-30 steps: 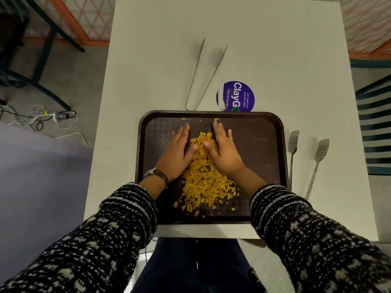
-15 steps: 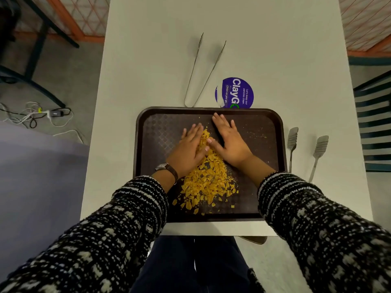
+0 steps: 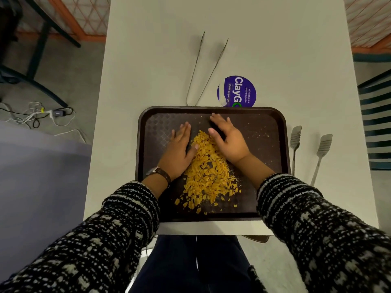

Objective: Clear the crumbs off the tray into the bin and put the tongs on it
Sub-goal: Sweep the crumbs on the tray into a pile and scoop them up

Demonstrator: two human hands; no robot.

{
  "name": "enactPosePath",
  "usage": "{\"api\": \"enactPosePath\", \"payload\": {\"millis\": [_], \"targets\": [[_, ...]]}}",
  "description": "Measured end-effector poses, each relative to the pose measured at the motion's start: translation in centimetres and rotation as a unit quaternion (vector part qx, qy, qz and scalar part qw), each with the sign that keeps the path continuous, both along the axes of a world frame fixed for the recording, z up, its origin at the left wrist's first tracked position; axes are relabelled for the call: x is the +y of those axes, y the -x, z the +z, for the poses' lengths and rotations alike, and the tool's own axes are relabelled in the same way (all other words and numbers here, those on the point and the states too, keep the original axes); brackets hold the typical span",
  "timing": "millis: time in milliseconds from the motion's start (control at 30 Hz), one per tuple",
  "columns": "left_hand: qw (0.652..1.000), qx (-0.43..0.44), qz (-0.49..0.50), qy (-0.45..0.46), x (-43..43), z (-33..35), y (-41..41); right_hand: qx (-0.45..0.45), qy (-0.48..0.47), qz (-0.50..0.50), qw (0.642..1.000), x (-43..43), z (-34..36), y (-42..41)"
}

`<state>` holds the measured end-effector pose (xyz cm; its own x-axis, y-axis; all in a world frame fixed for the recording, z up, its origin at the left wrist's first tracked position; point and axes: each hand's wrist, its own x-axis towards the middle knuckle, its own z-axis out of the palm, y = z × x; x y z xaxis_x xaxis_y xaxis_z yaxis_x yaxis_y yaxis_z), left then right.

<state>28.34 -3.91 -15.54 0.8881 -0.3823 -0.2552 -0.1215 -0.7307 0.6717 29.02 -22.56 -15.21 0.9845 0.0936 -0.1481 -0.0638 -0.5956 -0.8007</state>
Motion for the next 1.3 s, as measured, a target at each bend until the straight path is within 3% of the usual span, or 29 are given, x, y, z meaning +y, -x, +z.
{"api": "enactPosePath", "payload": {"millis": [133, 233, 400, 500, 700, 867, 967, 1067, 1200, 1300], "targets": [[0.996, 0.001, -0.088, 0.009, -0.8, -0.4, 0.8, -0.008, 0.062, 0.073, 0.995, 0.2, -0.9, -0.2], [0.993, 0.005, -0.09, 0.071, -1.0, 0.1, 1.7, 0.009, 0.023, 0.109, 0.994, 1.2, -1.3, 0.9], [0.996, -0.008, 0.003, 0.085, -0.1, 0.9, 0.9, 0.046, -0.11, -0.023, 0.993, 0.7, -1.3, 1.9], [0.998, -0.005, -0.003, 0.061, -0.4, 0.8, -0.9, 0.014, -0.071, -0.07, 0.995, -0.9, -1.1, 1.5], [0.994, -0.03, -0.096, -0.044, -2.1, -0.9, -3.0, 0.016, -0.016, -0.035, 0.999, -1.3, -0.6, 0.4], [0.983, -0.016, -0.18, -0.009, -1.4, -0.2, 0.1, 0.011, 0.034, 0.041, 0.999, 0.1, -0.7, 0.4], [0.99, 0.012, -0.129, 0.05, -0.5, 0.4, 1.9, 0.029, 0.018, 0.085, 0.996, 1.0, -0.6, 1.8], [0.997, -0.005, -0.002, 0.076, 1.0, 0.7, 2.2, 0.083, -0.021, 0.075, 0.993, 0.8, 0.4, 3.5], [0.994, -0.06, 0.091, 0.005, 2.7, 0.2, 0.9, 0.0, 0.019, -0.018, 1.0, -2.0, 0.6, 3.4], [0.991, -0.034, 0.111, -0.063, 3.0, -0.5, 0.4, 0.022, 0.118, -0.054, 0.991, -3.6, -0.5, 2.8]]}}
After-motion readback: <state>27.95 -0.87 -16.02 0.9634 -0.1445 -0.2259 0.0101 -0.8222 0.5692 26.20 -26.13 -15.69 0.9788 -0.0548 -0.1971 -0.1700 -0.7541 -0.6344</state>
